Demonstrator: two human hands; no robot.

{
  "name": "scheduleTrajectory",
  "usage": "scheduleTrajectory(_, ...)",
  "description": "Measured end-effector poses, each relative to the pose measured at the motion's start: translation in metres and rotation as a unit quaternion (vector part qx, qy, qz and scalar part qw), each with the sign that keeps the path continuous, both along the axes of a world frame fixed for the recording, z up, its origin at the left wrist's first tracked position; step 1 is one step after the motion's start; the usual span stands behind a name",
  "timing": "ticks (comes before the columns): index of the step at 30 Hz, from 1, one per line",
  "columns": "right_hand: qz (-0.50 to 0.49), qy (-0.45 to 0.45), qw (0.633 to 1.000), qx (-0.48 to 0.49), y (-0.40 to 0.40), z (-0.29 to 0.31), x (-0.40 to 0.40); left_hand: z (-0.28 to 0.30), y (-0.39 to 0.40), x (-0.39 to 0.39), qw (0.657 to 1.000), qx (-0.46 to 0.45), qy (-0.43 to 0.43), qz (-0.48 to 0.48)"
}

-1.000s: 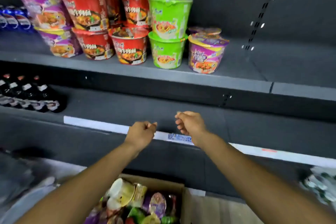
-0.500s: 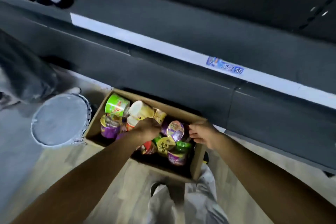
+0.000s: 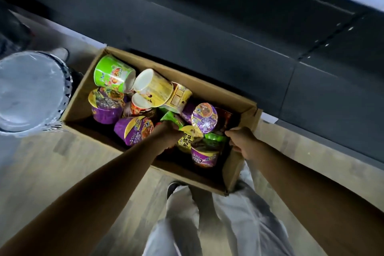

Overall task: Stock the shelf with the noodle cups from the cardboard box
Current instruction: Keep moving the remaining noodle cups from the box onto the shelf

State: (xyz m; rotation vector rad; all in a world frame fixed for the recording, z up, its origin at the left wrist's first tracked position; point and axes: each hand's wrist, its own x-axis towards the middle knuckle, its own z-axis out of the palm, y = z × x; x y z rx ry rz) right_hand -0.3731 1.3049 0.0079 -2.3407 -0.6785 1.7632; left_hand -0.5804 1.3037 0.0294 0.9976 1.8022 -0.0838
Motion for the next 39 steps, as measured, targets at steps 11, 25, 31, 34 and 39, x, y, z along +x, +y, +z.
scheduleTrajectory(11, 0.012, -0.022, 0.999, 0.023, 0.048, -0.126, 0.012, -0.105, 0.032, 0.040, 0.997, -0.037, -0.019, 0.057)
scheduleTrajectory(25, 0.043, 0.102, 0.993, -0.029, 0.096, -0.209, 0.018, -0.210, 0.050, 0.073, 0.935, -0.127, -0.132, 0.303)
scheduleTrajectory(31, 0.038, 0.119, 0.990, -0.058, 0.097, -0.202, 0.026, -0.208, 0.051, 0.077, 0.923, -0.105, -0.144, 0.340)
scheduleTrajectory(34, 0.020, 0.110, 0.991, -0.071, 0.097, -0.184, 0.030, -0.188, 0.054, 0.070, 0.931, -0.087, -0.127, 0.331)
scheduleTrajectory(39, -0.009, 0.137, 0.986, -0.092, 0.091, -0.119, 0.033, -0.128, 0.061, 0.054, 0.954, -0.052, -0.084, 0.284)
